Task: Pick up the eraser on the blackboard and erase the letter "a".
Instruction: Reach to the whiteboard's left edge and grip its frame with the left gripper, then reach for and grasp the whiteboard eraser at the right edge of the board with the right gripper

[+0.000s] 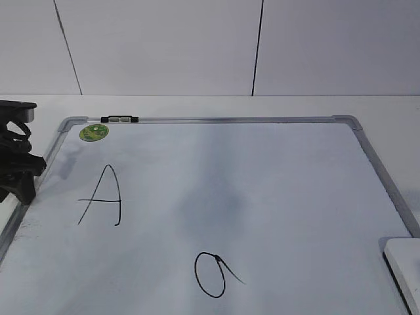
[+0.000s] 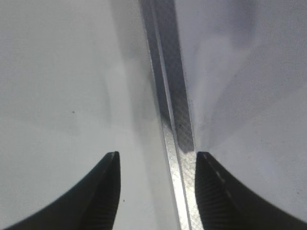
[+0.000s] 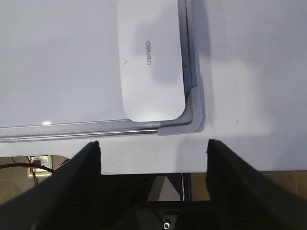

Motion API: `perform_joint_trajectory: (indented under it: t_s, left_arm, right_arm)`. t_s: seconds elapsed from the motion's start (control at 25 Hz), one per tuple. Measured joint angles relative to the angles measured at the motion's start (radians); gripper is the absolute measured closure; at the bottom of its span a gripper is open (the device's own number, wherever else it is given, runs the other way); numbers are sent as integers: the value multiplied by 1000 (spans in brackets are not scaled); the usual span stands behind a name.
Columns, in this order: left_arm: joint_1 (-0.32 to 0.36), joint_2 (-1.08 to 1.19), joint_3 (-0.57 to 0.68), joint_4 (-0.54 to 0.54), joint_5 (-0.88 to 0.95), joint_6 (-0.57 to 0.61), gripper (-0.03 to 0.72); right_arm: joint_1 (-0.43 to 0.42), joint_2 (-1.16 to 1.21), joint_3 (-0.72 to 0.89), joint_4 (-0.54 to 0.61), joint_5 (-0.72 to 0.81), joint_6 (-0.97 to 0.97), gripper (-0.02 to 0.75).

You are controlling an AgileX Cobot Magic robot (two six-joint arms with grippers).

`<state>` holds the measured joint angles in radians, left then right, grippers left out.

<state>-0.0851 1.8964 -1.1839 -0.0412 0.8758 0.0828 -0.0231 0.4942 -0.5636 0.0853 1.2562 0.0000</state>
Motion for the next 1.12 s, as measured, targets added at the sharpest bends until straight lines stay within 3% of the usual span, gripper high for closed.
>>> perform_joint_trajectory:
  t_s: [0.68,1.0,1.12]
  left_arm:
    - [0,38,-21,-10,0,1,374]
    - [0,38,-21,-30,6,0,622]
    - [0,38,-21,-44,6,-17,657]
  right_arm:
    - [0,0,0,0,-2,0,212]
    - [0,0,0,0,-2,0,212]
    - [0,0,0,0,-2,0,212]
